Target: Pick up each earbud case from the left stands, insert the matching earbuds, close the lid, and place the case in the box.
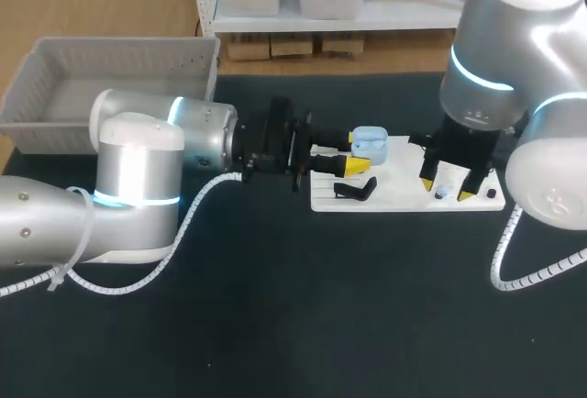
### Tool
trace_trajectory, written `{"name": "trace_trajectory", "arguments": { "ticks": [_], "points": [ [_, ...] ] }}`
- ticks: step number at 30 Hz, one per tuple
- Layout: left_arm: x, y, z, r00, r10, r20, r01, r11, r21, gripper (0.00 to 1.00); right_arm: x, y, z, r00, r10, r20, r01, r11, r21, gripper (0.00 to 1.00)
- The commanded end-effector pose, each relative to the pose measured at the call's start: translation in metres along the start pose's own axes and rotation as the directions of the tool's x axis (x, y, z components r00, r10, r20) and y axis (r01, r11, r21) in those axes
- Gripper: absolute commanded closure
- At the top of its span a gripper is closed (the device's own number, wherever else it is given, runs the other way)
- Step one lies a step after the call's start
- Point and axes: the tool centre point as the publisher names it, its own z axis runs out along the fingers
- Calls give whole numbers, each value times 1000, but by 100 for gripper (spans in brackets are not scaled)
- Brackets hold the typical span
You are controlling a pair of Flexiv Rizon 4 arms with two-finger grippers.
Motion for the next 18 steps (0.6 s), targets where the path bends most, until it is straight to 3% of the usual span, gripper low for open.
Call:
{"name": "trace_trajectory", "arguments": {
  "ticks": [1,18],
  "points": [
    [0,-2,0,1000,4,1,-4,1000,-8,100,-1,0,3,1000,7,0,-7,1000,-7,53],
    [0,-2,0,1000,4,1,-4,1000,-8,100,-6,2,20,999,48,-1,-48,998,-28,62]
  ]
}}
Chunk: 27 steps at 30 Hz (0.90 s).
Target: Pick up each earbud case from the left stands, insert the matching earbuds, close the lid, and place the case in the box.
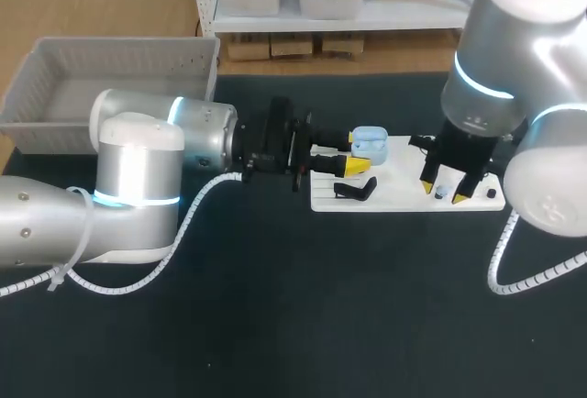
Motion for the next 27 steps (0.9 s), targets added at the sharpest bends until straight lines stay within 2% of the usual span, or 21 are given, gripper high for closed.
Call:
{"name": "trace_trajectory", "arguments": {
  "ticks": [1,9,20,27],
  "points": [
    [0,-2,0,1000,4,1,-4,1000,-8,100,-1,0,4,1000,4,3,-4,1000,-2,62],
    [0,-2,0,1000,4,1,-4,1000,-8,100,-6,1,4,1000,16,0,-16,1000,-15,66],
    [0,-2,0,1000,4,1,-4,1000,-8,100,-6,0,4,1000,6,-7,-6,1000,-11,65],
    [0,-2,0,1000,4,1,-4,1000,-8,100,-4,-1,3,1000,2,-13,-2,1000,-11,71]
  ]
}}
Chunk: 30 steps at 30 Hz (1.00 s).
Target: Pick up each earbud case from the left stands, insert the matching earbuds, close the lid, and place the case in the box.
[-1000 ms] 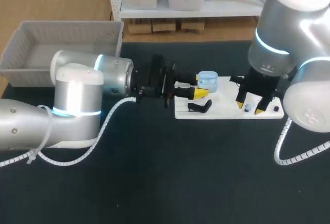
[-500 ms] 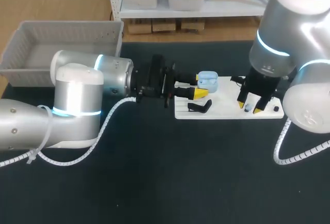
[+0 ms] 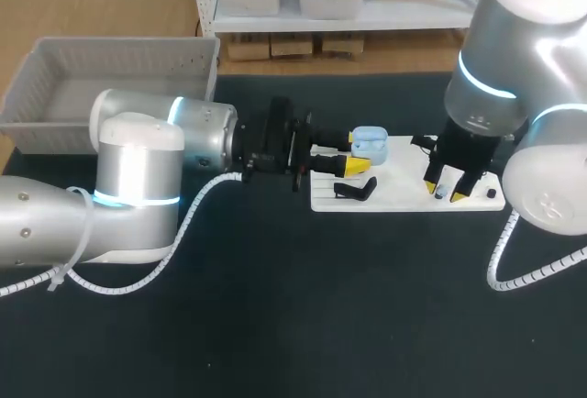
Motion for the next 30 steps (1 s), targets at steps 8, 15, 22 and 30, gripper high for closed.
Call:
{"name": "trace_trajectory", "arguments": {
  "ticks": [8,15,22,30],
  "points": [
    [0,-2,0,1000,4,1,-4,1000,-8,100,1,1,1,1000,-5,-10,5,1000,2,95],
    [0,-2,0,1000,4,1,-4,1000,-8,100,3,2,-5,1000,-14,-11,14,1000,1,100],
    [0,-2,0,1000,4,1,-4,1000,-8,100,12,-1,-33,998,-64,-18,64,998,0,100],
    [0,-2,0,1000,4,1,-4,1000,-8,100,15,1,-81,982,-183,-49,183,983,-1,100]
  ]
}}
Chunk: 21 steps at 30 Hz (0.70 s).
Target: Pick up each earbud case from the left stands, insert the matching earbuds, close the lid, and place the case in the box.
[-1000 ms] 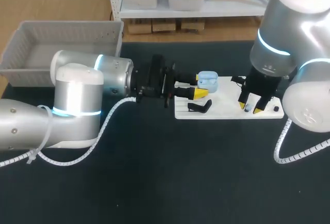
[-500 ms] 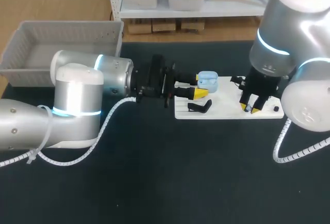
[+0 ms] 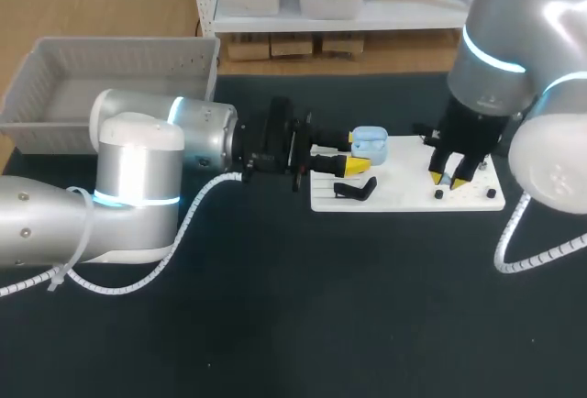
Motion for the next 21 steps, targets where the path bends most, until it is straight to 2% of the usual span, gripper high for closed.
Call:
{"name": "trace_trajectory", "arguments": {
  "ticks": [1,5,11,15,21],
  "points": [
    [0,-2,0,1000,4,1,-4,1000,-8,100,4,0,-42,995,-88,-39,88,996,-5,100],
    [0,-2,0,1000,4,1,-4,1000,-8,100,5,7,-77,977,-204,-59,203,979,-23,100],
    [0,-2,0,1000,4,1,-4,1000,-8,100,13,32,-116,922,-379,-79,379,925,-26,100],
    [0,-2,0,1000,4,1,-4,1000,-8,100,19,51,-126,882,-462,-89,463,886,-16,100],
    [0,-2,0,1000,4,1,-4,1000,-8,100,31,83,-126,800,-585,-134,591,807,3,100]
  ]
}}
